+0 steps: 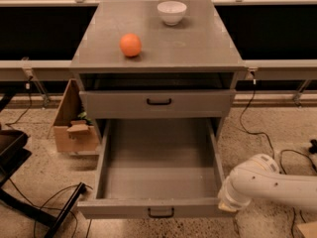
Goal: Open middle drawer
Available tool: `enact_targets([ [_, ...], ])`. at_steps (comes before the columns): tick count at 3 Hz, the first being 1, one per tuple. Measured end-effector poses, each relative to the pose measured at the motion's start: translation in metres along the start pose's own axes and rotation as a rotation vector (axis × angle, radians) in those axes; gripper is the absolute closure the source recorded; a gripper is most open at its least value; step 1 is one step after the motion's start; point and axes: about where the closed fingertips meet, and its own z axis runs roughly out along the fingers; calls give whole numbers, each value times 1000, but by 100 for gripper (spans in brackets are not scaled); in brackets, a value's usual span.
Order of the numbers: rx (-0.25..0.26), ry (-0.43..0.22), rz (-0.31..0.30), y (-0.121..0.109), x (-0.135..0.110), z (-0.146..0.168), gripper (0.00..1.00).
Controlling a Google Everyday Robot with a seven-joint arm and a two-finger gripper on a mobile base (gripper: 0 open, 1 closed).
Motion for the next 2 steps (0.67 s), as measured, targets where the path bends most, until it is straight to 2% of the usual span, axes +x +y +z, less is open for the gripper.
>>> enact_targets([
  [1, 0, 0, 0, 0, 0, -2, 100],
  [2, 1, -4, 0, 12, 9, -9, 100],
])
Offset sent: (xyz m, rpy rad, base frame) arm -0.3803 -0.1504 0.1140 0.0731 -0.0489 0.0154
